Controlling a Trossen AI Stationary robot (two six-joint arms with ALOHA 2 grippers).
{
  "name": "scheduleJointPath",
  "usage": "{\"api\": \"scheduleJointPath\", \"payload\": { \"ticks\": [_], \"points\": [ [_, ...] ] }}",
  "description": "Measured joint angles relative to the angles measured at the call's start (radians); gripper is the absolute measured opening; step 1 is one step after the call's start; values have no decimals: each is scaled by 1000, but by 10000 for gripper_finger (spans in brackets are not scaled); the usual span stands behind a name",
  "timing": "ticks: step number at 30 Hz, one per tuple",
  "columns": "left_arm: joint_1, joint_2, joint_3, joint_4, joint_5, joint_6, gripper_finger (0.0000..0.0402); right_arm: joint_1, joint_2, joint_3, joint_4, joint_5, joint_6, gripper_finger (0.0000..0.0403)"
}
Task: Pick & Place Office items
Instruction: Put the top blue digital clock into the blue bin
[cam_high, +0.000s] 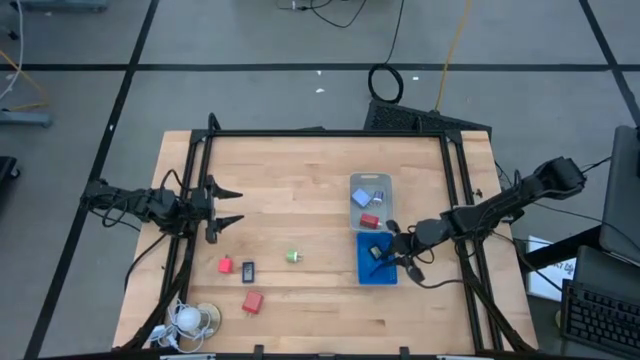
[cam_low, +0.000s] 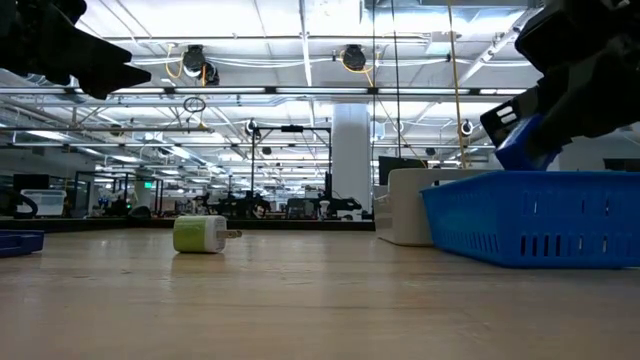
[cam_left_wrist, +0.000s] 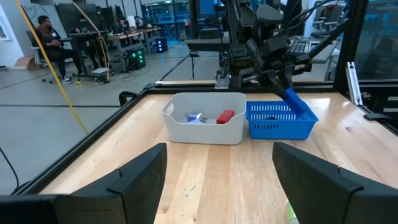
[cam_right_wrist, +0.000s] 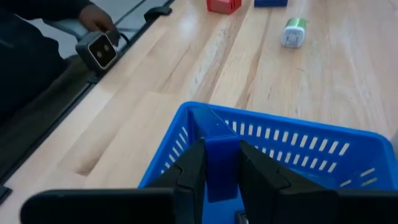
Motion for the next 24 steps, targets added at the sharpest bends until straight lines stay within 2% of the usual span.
{"api": "scheduleJointPath", "payload": {
  "ticks": [13, 24],
  "points": [
    [0, 0, 0, 0, 0, 0, 274, -1, 60, 0, 55, 0, -30, 64],
    [0, 0, 0, 0, 0, 0, 292, -1, 60, 0, 55, -1, -30, 74]
  ]
}}
